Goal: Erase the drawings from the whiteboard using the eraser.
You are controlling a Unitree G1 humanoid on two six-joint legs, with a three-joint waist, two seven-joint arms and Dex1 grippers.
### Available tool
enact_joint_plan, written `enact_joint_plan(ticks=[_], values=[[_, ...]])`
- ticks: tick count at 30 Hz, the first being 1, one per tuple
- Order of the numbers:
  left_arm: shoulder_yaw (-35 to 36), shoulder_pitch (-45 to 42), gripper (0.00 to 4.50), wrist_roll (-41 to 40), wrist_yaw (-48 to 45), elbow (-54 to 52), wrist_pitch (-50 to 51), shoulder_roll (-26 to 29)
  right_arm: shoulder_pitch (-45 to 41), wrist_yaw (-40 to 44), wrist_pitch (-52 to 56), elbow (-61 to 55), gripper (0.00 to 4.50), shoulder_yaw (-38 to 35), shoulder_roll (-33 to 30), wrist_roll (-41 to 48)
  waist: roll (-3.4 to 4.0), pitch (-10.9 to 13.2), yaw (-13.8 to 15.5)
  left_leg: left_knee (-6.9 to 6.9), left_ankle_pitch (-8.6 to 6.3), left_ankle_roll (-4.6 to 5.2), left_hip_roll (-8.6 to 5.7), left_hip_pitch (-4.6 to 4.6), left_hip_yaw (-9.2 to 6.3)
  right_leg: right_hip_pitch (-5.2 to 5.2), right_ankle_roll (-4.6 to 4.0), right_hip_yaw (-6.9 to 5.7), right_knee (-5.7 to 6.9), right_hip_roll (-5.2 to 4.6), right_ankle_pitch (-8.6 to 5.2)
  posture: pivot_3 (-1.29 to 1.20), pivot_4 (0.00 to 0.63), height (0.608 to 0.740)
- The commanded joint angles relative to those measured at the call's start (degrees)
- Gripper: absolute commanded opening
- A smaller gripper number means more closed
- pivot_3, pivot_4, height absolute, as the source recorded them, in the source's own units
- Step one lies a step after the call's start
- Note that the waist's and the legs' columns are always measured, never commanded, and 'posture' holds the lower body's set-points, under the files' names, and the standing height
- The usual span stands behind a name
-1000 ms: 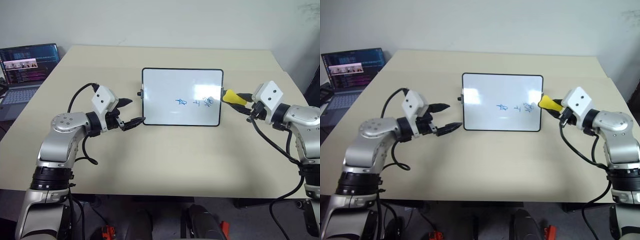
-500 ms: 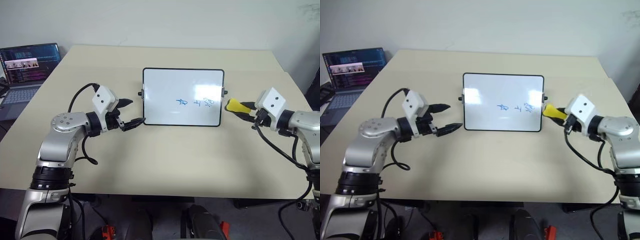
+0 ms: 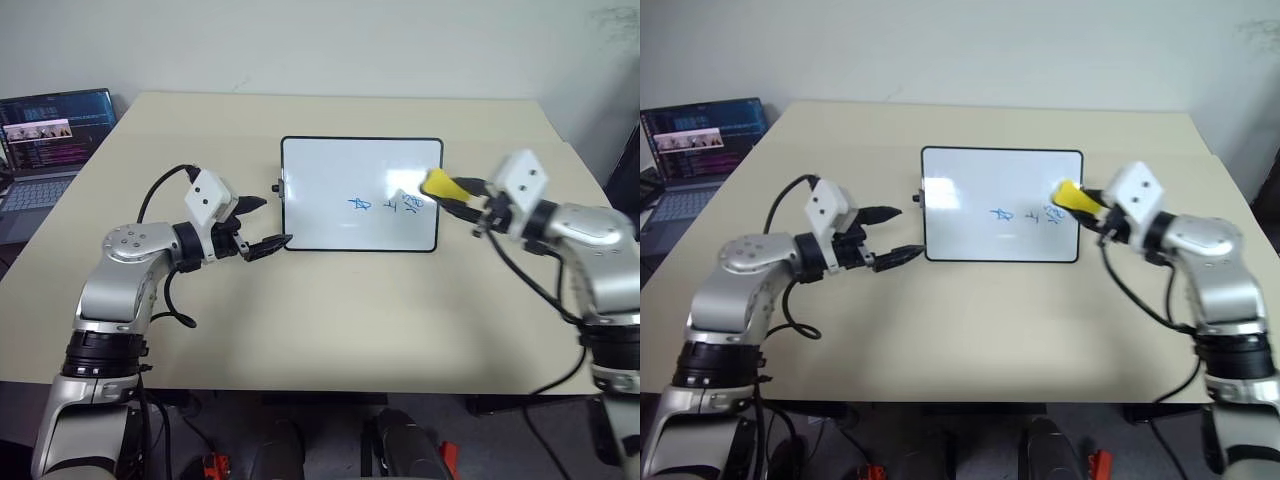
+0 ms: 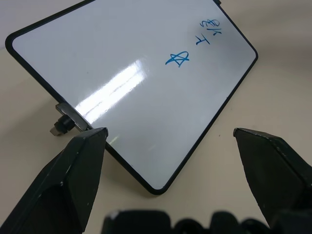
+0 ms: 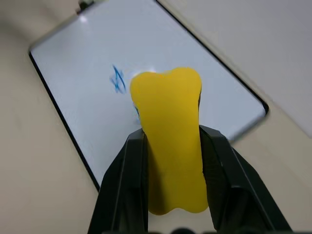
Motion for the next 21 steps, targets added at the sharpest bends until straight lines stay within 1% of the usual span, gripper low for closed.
enact_joint_plan(ticks=[1, 2, 4, 9, 16, 21], values=[[-0.2, -0.07, 4.5, -0.01, 0.26, -1.73, -1.27, -0.6, -4.99, -6.85, -0.06, -0.01, 1.12, 4.69, 6.13, -3.78, 0.0, 0.0, 0.12, 0.0, 0.0, -0.01, 0.0, 0.0, 0.0, 0.0, 0.0, 0.0, 0.01, 0.0, 0.0, 0.0, 0.15, 0.74], [-0.47, -0.09, 4.5, 0.07, 0.36, -1.77, -1.29, -0.91, -6.73, -9.73, -2.32, 3.46, 1.12, 7.65, 8.3, -7.65, -0.01, 0.0, 0.2, 0.0, 0.0, -0.01, -0.01, -0.01, -0.01, 0.0, 0.0, -0.01, 0.0, -0.01, 0.0, 0.0, 0.15, 0.74], [-0.82, -0.36, 4.5, 0.2, 0.47, -1.54, -1.4, -1.28, -9.07, -13.65, -5.69, 8.86, 1.12, 10.98, 10.91, -12.53, -0.01, -0.01, 0.35, 0.01, 0.01, -0.02, -0.02, -0.04, -0.01, -0.01, -0.01, -0.02, -0.02, -0.03, 0.01, 0.0, 0.15, 0.74], [-0.97, -0.73, 4.5, 0.26, 0.25, -1.26, -1.5, -1.4, -14.52, -18.98, -10.76, 21.19, 1.12, 13.11, 14.63, -17.25, -0.02, -0.01, 1.06, 0.0, 0.01, -0.03, -0.04, -0.07, -0.03, 0.0, -0.01, -0.08, -0.06, -0.07, 0.01, 0.0, 0.15, 0.74], [-1.05, -0.36, 4.5, 0.06, 0.12, -1.97, -1.19, -1.53, -20.33, -22.16, -17.65, 35.58, 1.12, 15.84, 16.97, -22.3, -0.02, -0.01, 0.41, -0.01, 0.01, -0.03, -0.03, -0.04, -0.03, -0.02, -0.02, -0.08, -0.03, -0.05, 0.01, 0.0, 0.15, 0.74], [-0.74, 0.04, 4.5, -0.19, 0.12, -2.57, -0.86, -1.36, -21.99, -21.22, -18.37, 43.29, 1.12, 17.18, 18.21, -24.14, -0.02, -0.01, 0.24, -0.01, 0.01, -0.03, -0.03, -0.05, -0.04, -0.02, -0.02, -0.08, -0.03, -0.06, 0.01, 0.0, 0.15, 0.74]])
